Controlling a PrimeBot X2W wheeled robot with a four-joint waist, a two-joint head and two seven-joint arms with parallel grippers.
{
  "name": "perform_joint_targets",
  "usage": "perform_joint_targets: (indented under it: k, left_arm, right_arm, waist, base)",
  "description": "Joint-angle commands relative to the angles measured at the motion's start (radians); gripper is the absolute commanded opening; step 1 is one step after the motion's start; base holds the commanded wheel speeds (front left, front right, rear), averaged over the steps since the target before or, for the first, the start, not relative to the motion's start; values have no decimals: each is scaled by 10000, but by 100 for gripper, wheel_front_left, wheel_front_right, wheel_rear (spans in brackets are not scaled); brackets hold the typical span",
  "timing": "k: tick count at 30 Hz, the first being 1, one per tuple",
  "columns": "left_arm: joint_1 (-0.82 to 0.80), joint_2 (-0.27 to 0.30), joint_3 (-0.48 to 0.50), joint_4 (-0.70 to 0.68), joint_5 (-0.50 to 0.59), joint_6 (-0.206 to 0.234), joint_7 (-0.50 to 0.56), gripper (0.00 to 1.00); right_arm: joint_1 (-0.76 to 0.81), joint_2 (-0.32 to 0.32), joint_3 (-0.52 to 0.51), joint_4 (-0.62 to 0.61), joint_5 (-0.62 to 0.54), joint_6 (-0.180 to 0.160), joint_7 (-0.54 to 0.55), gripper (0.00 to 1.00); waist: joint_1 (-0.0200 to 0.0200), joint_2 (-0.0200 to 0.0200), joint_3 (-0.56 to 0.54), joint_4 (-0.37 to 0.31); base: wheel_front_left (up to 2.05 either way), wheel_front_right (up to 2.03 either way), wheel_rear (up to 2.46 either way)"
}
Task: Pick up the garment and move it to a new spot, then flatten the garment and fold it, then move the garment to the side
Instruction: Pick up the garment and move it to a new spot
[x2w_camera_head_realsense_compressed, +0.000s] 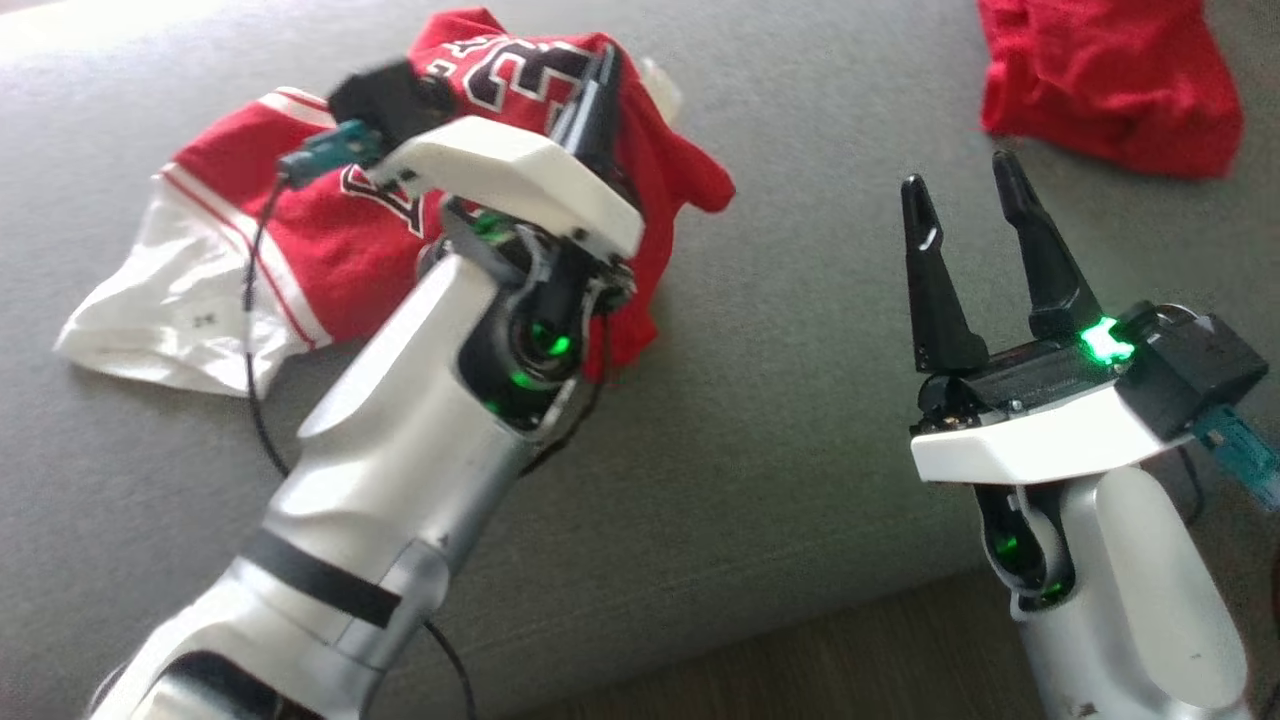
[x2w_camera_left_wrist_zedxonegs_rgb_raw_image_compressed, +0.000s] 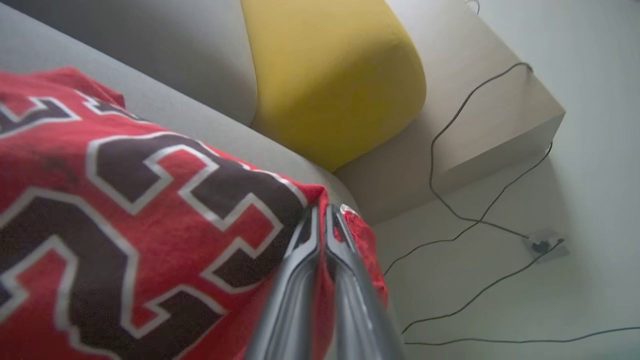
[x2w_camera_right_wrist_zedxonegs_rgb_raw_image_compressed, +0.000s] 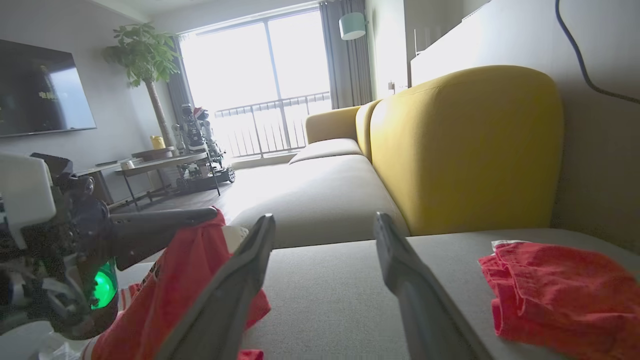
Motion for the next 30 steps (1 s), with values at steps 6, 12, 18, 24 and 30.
perform_joint_targets:
  k: [6,12,18,24,30]
  left_arm:
    - [-1060,163,-1458,499,-1034,-436,-582,100]
    - [-1598,192,-1693,1376,-536,-829,-1060,100]
    - [-1746,1037,-993,1514,1115,-1195,-1177,100]
    - [-470,2855,-475,-6,5046,-1233,-1183,100]
    - [2265,3592,667,-1559,6381,-872,-1185,100]
  right_arm:
    - [-169,114,21,-302,140,-4,-62,100]
    - [-101,114,-83,-256,49,-4,-62,100]
    - [31,114,-292,-198,-130,-4,-62,100]
    - [354,114,-520,-156,-678,-4,-62,100]
    - [857,114,-843,-77,-1227,-4,-62,100]
  waist:
    - [0,0,304,-249]
    - [0,0,-84,342]
    - [0,0,-578,1036]
    - [0,0,-1105,1931]
    - [0,0,-1564,2628]
  base:
    - [0,0,0]
    - [0,0,0]
    - [0,0,0]
    - [0,0,0]
    - [0,0,0]
